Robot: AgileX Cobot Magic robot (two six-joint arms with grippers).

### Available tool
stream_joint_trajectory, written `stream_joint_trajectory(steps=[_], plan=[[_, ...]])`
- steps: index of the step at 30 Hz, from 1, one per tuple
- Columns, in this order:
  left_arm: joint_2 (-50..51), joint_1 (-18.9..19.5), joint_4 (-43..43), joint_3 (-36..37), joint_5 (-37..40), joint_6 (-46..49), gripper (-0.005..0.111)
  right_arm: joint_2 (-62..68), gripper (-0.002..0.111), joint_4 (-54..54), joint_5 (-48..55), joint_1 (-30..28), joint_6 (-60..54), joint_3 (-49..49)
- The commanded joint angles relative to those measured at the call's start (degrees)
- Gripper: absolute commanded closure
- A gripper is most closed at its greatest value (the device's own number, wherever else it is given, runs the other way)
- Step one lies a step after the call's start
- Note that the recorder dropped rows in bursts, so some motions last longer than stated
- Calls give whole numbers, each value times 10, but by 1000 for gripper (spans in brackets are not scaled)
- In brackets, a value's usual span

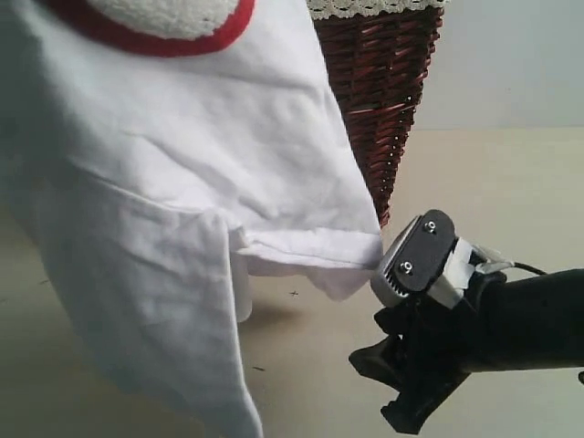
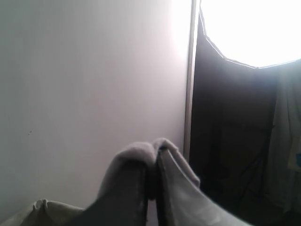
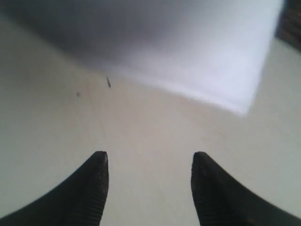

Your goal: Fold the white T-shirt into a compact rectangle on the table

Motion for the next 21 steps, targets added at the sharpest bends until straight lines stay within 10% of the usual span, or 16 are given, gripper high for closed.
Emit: stream_joint_trajectory(steps=[1,21], plan=[[-6,-3,-16,-2,-16,-5,107,73,55,6,-21,0,-11,-22],[-6,-3,-29,-2,-16,-5,107,174,56,6,155,0,-26,-137]])
